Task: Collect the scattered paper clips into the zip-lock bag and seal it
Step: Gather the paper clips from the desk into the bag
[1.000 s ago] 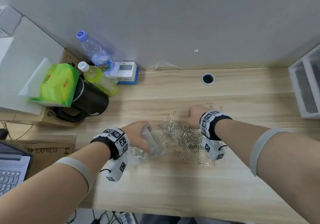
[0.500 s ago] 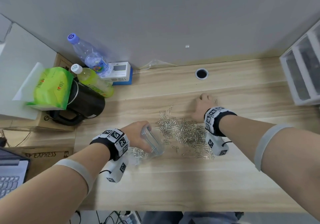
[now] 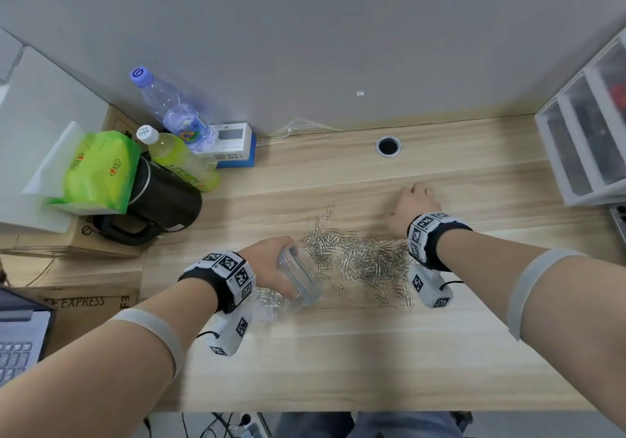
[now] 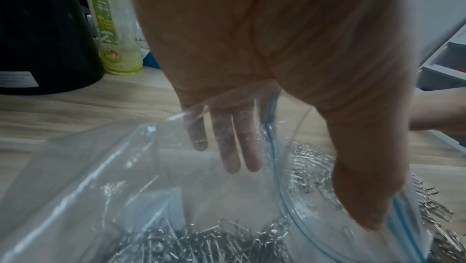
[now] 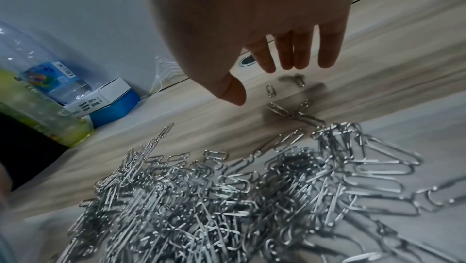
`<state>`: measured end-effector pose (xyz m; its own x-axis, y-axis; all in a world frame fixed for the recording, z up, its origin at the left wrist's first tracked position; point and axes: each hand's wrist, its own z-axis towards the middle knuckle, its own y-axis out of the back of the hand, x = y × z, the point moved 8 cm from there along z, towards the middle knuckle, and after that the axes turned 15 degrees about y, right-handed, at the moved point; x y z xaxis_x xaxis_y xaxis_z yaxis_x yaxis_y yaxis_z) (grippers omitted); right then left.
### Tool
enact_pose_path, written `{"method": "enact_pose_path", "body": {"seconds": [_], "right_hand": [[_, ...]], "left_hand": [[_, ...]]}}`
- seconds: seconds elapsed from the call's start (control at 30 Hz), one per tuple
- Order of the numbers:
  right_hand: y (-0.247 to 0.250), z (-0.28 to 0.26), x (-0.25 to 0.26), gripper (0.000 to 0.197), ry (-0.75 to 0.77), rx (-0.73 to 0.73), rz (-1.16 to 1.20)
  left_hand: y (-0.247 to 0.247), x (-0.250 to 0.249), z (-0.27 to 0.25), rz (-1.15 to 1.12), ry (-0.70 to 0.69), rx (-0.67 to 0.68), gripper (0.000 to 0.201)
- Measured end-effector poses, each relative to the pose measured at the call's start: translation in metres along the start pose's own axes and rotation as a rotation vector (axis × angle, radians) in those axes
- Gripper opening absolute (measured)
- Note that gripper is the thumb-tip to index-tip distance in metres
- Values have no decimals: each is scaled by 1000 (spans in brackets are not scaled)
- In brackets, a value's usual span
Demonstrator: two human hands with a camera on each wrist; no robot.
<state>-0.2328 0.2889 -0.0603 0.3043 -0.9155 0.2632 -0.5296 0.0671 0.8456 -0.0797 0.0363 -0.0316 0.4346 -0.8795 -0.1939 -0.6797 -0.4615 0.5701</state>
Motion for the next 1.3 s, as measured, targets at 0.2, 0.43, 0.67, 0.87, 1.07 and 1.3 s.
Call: {"method": "enact_pose_path", "body": {"seconds": [0.2, 0.43, 0.67, 0.87, 1.07, 1.3], "right_hand": [[-17, -11, 27, 24, 156, 92, 69], [-36, -25, 35, 30, 239, 172, 191], [-35, -38, -10, 98, 177, 169, 37], [-53, -47, 11, 93, 266, 219, 143], [-42, -50, 16, 66, 263, 77, 202], [-23, -54, -36, 70, -83, 21, 12]], "left_hand": [[-4, -4, 0, 10, -20, 17, 70], [-5, -15, -2, 5, -43, 18, 70], [-9, -16, -7, 12, -33, 17, 72], [-15, -15, -10, 28, -28, 15, 72], [-17, -12, -12, 26, -32, 7, 71], [-20, -11, -12, 26, -33, 16, 71]]}}
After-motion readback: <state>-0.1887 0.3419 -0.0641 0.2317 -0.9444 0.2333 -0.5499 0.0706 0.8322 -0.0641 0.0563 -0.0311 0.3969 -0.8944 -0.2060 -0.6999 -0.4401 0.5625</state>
